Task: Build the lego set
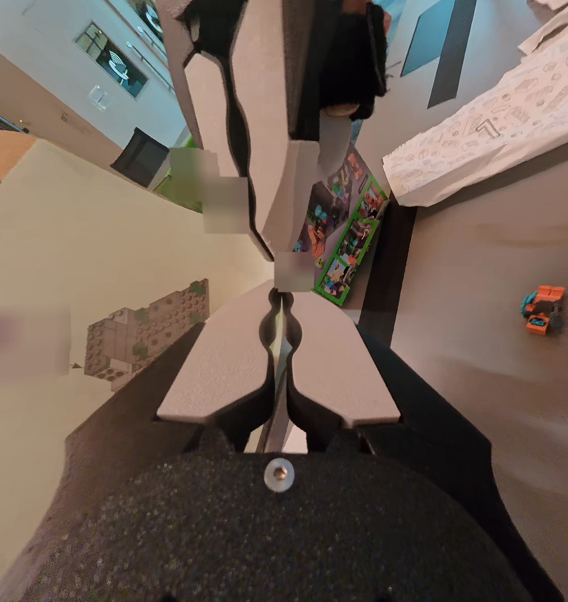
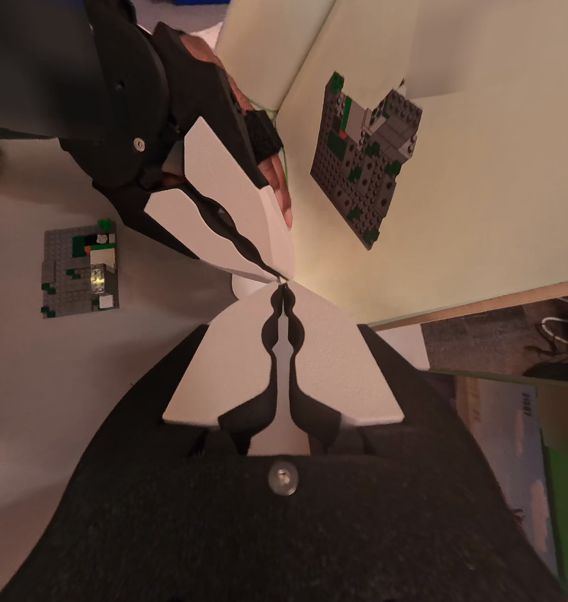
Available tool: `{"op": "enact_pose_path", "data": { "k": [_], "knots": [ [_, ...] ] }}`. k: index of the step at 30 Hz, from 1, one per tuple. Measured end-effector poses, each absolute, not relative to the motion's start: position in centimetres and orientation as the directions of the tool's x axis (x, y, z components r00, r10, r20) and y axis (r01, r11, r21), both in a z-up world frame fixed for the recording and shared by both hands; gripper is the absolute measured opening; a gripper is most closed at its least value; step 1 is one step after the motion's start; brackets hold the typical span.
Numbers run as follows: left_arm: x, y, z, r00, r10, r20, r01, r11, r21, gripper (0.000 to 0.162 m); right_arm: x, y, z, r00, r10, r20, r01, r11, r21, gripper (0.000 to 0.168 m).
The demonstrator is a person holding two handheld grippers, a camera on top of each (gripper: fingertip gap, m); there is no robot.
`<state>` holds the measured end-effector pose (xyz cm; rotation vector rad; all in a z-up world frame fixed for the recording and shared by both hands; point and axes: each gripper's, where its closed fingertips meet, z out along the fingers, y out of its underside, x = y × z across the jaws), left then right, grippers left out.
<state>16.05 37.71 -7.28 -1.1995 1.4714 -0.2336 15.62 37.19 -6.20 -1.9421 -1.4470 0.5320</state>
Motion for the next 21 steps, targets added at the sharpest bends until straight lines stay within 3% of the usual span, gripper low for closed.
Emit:
{"op": "enact_pose_path", "data": {
  "k": [3, 6, 10, 14, 21],
  "knots": [
    [15.4, 37.3, -6.3, 0.220, -0.783, -0.582, -0.485, 0.429, -0.762, 0.000, 15.3, 36.6, -4.2, 0.325, 0.940, 0.107, 0.624, -0.128, -0.771, 0.001],
    [14.6, 37.0, -5.4, 0.256, -0.811, -0.526, -0.429, 0.392, -0.814, 0.000, 15.4, 35.7, -2.6, 0.344, 0.927, 0.148, 0.549, -0.071, -0.833, 0.017],
    [13.2, 36.5, -4.3, 0.300, -0.837, -0.458, -0.358, 0.346, -0.867, 0.000, 15.8, 35.5, -1.3, 0.426, 0.847, 0.318, 0.501, 0.072, -0.863, 0.019],
    [12.3, 36.1, -3.3, 0.324, -0.852, -0.411, -0.307, 0.316, -0.898, 0.000, 15.2, 35.6, -1.2, 0.463, 0.683, 0.565, 0.588, 0.241, -0.773, 0.019],
    [11.4, 35.4, -2.4, 0.323, -0.861, -0.394, -0.288, 0.307, -0.907, 0.000, 12.5, 36.2, 0.0, 0.359, 0.490, 0.794, 0.706, 0.414, -0.574, 0.026]
  ]
}}
